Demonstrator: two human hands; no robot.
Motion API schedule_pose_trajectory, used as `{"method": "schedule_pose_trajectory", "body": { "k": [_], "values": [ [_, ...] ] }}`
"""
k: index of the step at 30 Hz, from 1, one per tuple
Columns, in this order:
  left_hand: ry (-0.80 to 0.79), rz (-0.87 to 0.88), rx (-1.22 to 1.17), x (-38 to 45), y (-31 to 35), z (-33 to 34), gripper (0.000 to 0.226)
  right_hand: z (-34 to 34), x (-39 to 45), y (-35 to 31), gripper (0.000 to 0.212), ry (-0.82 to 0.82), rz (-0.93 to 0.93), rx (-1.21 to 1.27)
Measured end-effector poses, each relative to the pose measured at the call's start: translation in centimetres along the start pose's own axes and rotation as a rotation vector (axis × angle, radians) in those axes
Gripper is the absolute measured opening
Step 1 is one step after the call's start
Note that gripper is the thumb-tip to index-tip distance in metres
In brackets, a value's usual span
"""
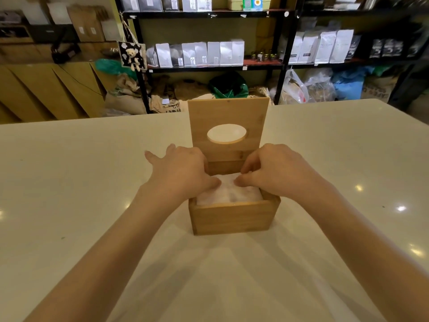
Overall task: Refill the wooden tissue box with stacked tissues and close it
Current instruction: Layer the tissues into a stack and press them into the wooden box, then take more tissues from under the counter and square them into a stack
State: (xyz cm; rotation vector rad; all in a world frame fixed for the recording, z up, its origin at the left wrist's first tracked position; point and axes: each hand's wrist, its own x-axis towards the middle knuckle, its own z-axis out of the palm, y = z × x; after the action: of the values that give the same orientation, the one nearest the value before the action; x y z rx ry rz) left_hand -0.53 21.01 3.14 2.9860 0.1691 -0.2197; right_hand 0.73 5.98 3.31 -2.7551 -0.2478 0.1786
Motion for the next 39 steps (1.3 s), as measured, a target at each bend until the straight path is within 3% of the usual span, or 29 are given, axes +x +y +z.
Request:
{"method": "schedule_pose_trajectory", "body": {
  "k": [4,8,11,15,22,26,32,39],
  "values": [
    [0.109,0.060,-0.078,-1.7,-0.1,-1.2,0.034,-1.1,-1.6,0.3,0.038,0.041,-0.045,0.071],
    [0.425,0.143,-0.081,-4.4,0.2,-2.1,0.027,-2.1,-3.3,1.2,0.045,0.208,-0.125,0.019],
    [0.653,0.322,-0.095,-6.4,0.4,-1.6,0.022,-2.6,-5.1,2.1,0.042,0.334,-0.177,0.050],
    [0.814,0.438,-0.121,-9.6,2.0,0.1,0.013,-3.1,-8.8,3.3,0.035,0.411,-0.263,0.100],
    [0.838,0.369,-0.024,-15.6,5.2,4.7,0.018,-1.0,-16.0,7.0,0.035,0.415,-0.359,0.074],
    [0.823,0.284,-0.025,-18.6,6.2,8.4,0.026,1.9,-19.4,9.7,0.044,0.511,-0.456,-0.041],
    [0.755,0.208,0.046,-23.7,8.2,14.1,0.043,6.3,-24.0,13.5,0.039,0.621,-0.505,-0.050],
    [0.914,0.180,-0.004,-28.5,9.0,21.2,0.035,12.2,-28.5,17.6,0.035,0.628,-0.478,-0.137]
  ]
}}
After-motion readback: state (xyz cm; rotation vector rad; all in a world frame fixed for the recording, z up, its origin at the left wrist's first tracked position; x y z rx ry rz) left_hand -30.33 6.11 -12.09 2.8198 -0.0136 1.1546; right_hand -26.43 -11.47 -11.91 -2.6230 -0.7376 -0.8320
